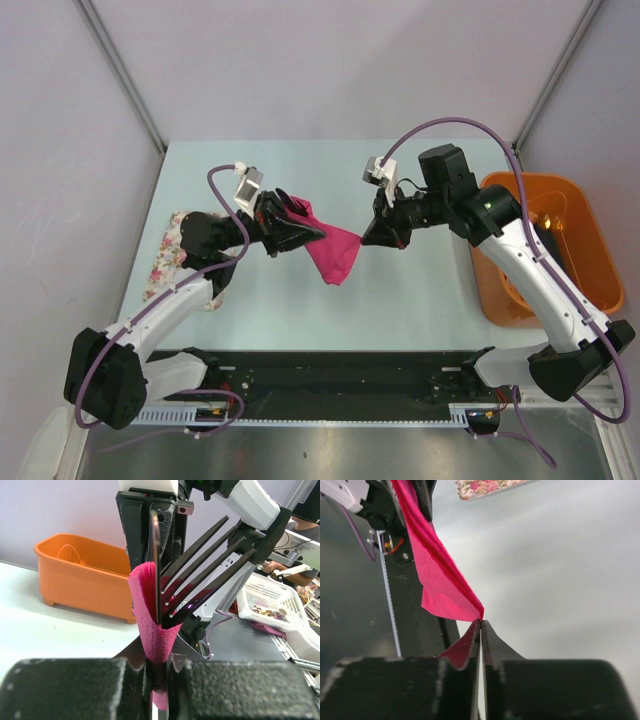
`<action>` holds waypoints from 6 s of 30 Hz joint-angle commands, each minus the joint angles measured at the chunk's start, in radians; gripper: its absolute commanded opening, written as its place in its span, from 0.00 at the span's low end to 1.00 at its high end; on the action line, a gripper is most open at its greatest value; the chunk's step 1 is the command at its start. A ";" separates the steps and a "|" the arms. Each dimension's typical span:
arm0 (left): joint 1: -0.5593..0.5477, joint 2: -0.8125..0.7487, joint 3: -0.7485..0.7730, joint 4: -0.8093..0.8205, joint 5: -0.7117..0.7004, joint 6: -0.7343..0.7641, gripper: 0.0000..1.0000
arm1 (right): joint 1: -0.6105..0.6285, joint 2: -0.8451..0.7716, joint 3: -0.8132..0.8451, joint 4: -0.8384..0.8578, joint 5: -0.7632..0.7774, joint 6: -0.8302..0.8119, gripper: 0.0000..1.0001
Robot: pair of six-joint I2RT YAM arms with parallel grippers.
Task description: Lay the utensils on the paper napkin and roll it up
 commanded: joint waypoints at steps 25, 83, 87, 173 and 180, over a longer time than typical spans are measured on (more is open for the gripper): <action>0.004 -0.032 0.061 -0.004 0.017 0.015 0.00 | 0.028 0.020 0.095 -0.067 -0.108 -0.078 0.00; -0.044 0.043 0.285 -0.636 -0.570 0.107 0.00 | 0.116 0.009 -0.097 0.487 0.285 0.198 0.69; -0.047 0.037 0.273 -0.592 -0.542 0.095 0.00 | 0.140 0.042 -0.112 0.545 0.267 0.199 0.70; -0.007 0.132 0.159 -0.053 -0.193 -0.229 0.52 | 0.062 0.013 -0.100 0.711 -0.049 0.486 0.00; -0.016 0.146 0.162 -0.032 -0.210 -0.235 0.68 | 0.061 0.019 -0.098 0.723 -0.060 0.505 0.00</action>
